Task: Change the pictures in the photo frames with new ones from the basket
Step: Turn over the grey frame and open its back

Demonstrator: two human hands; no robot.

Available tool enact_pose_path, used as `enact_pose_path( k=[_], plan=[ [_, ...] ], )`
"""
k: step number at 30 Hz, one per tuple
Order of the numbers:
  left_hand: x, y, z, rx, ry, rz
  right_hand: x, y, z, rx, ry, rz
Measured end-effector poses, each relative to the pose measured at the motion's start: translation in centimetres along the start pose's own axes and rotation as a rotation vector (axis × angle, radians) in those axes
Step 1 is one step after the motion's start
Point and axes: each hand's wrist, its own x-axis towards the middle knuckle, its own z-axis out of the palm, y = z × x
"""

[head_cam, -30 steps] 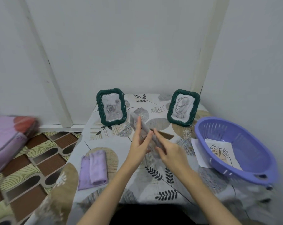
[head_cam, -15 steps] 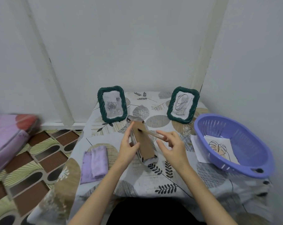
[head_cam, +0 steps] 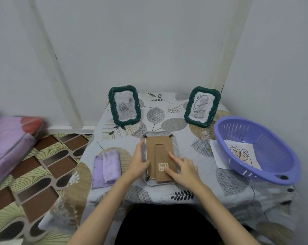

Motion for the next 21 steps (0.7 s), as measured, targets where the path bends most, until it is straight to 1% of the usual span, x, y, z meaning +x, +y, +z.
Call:
enact_pose_path(
  k=[3, 5, 8, 11, 14, 17, 21],
  plan=[
    [0.8, -1.3, 0.2, 0.24, -0.06, -0.071, -0.2, -0.3, 0.8, -0.16, 0.088, -0.003],
    [1.2, -2.0, 0.2, 0.381, -0.106, -0.124, -0.2, -0.3, 1.2, -0.219, 0.097, 0.008],
    [1.4, -2.2, 0.3, 0.501, -0.145, -0.114, -0.2, 0.1, 1.3, -0.197, 0.091, 0.033],
    [0.6, -2.2, -0.3, 0.461, -0.12, -0.045, -0.4, 0.9, 0.7, -0.032, 0.078, 0.043],
    [-1.1, -2.7, -1.3, 0.387, -0.162, 0.045, -1.5, 1.9, -0.1, 0.124, 0.035, -0.021],
    [-2.9, -3.0, -2.1, 0.359, -0.218, 0.085, -2.4, 3.0, -0.2, 0.188, 0.002, -0.1],
    [-3.5, -2.9, -1.9, 0.354, -0.197, 0.137, -2.6, 3.6, 0.0, 0.216, 0.067, -0.148]
  ],
)
